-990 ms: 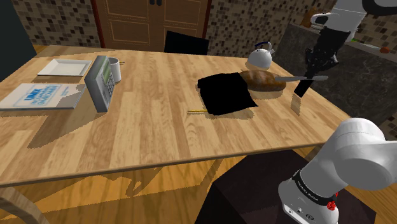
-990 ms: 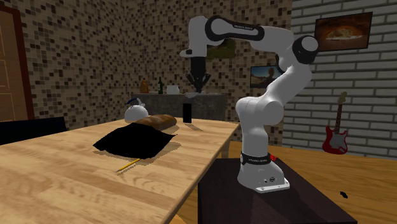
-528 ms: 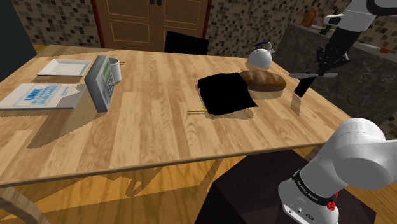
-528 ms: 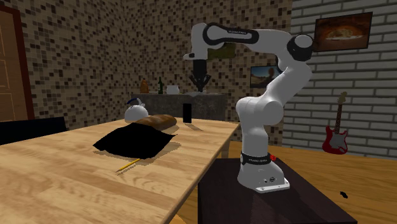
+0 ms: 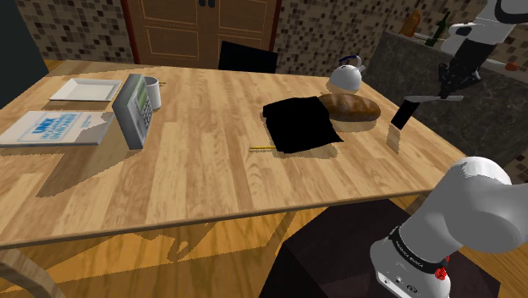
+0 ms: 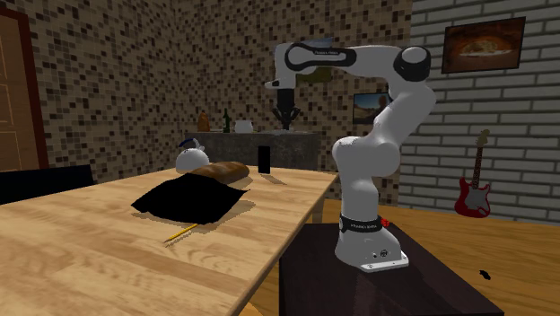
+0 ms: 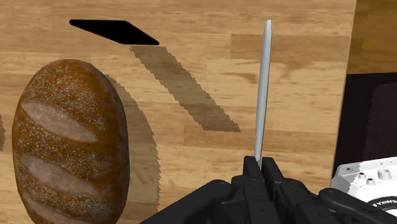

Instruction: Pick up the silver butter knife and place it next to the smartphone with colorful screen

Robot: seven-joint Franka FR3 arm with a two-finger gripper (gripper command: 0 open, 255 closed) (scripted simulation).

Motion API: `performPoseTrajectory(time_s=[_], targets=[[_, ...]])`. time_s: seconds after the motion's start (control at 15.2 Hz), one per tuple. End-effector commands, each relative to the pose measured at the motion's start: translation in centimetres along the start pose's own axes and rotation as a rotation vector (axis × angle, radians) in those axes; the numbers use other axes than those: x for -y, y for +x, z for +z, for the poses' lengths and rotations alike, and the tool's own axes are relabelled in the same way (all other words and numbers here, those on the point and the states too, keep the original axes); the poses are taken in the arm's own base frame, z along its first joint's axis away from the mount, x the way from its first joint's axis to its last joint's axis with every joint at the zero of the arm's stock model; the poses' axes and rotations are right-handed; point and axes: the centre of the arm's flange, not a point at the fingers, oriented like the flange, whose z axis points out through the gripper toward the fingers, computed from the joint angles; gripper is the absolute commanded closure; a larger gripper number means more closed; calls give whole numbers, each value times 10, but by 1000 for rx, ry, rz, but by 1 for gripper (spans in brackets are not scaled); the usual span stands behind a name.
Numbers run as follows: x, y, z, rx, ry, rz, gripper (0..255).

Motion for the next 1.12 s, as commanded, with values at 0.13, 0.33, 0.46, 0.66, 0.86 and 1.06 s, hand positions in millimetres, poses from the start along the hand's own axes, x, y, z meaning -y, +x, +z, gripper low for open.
performPoseTrajectory(time_s=[0.13, 0.33, 0.46, 0.66, 0.86, 1.06], targets=[[-14, -52, 2, 1, 0, 0, 255], [-24, -91, 4, 1, 0, 0, 255], [-31, -116, 5, 1, 0, 0, 255], [-41, -154, 7, 1, 0, 0, 255], [-51, -193, 9, 1, 0, 0, 255], [-61, -231, 11, 1, 0, 0, 255]])
